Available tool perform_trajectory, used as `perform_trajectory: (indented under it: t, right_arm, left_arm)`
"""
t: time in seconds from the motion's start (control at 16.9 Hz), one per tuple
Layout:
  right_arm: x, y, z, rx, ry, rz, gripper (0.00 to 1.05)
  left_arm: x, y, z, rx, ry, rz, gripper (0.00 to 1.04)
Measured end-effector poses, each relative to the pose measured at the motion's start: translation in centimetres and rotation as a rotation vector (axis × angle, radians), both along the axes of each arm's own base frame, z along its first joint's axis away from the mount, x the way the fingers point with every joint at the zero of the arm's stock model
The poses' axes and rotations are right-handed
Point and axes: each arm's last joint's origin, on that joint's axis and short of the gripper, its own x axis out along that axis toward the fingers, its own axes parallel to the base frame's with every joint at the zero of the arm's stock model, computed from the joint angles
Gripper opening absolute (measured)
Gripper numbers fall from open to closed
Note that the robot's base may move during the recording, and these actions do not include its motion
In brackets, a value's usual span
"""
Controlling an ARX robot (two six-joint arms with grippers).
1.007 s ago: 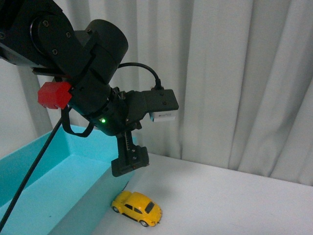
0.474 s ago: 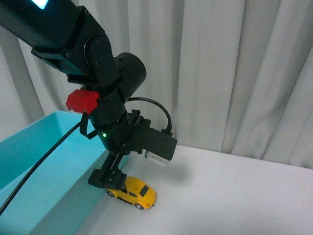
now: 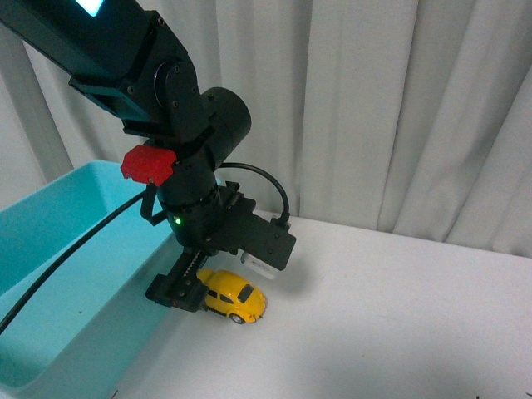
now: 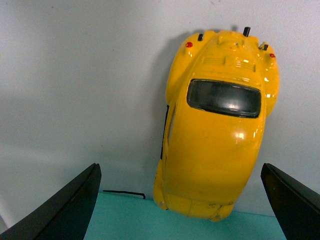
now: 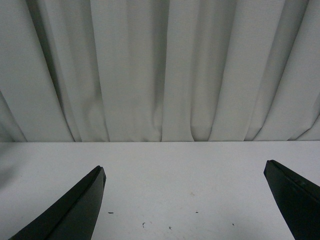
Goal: Wind up and store yellow beetle toy
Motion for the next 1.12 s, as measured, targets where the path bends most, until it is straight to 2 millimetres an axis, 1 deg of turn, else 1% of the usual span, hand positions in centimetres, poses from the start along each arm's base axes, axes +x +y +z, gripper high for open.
perform_trajectory:
  t: [0.12,0.18,0.41,0.47,0.53,0.77,0.89,0.95,1.01,1.07,1.12]
  right_arm:
    - [0.0,0.0,0.0,0.0,0.0,0.0,0.98]
    - [0.0,0.0,0.0,0.0,0.0,0.0,0.98]
    - [0.0,0.0,0.0,0.0,0.0,0.0,0.98]
    - [0.0,0.0,0.0,0.0,0.0,0.0,0.98]
    - [0.0,0.0,0.0,0.0,0.0,0.0,0.98]
    - [0.0,0.0,0.0,0.0,0.0,0.0,0.98]
    - [0.0,0.0,0.0,0.0,0.0,0.0,0.98]
    - [0.0,0.0,0.0,0.0,0.0,0.0,0.98]
    - [0.0,0.0,0.0,0.0,0.0,0.0,0.98]
    - [0.0,0.0,0.0,0.0,0.0,0.0,0.98]
    - [0.0,0.0,0.0,0.0,0.0,0.0,0.98]
  left_arm:
    - [-0.1,0.1,-0.1,0.007,0.011,-0.001,0.98]
    - [-0.1,0.1,-0.3,0.009,0.016,-0.006,0.96]
    - [-0.2,-0.1,-0.8,0.022,0.035,-0.016,0.56]
    - [-0.2,-0.2,-0.9,0.023,0.037,-0.017,0.47]
    - [-0.2,-0.2,-0.8,0.023,0.038,-0.017,0.41]
    - [-0.2,-0.7,-0.7,0.002,0.052,-0.006,0.39]
    - [-0.4,-1.6,-0.4,-0.055,0.058,0.004,0.38]
    - [-0.8,-2.4,0.4,-0.115,0.072,0.004,0.38]
    - [-0.9,-3.3,1.6,-0.178,0.04,-0.007,0.38]
    - [-1.1,-3.8,3.3,-0.228,0.008,-0.009,0.38]
    - [-1.6,-4.2,5.6,-0.311,-0.032,-0.008,0.38]
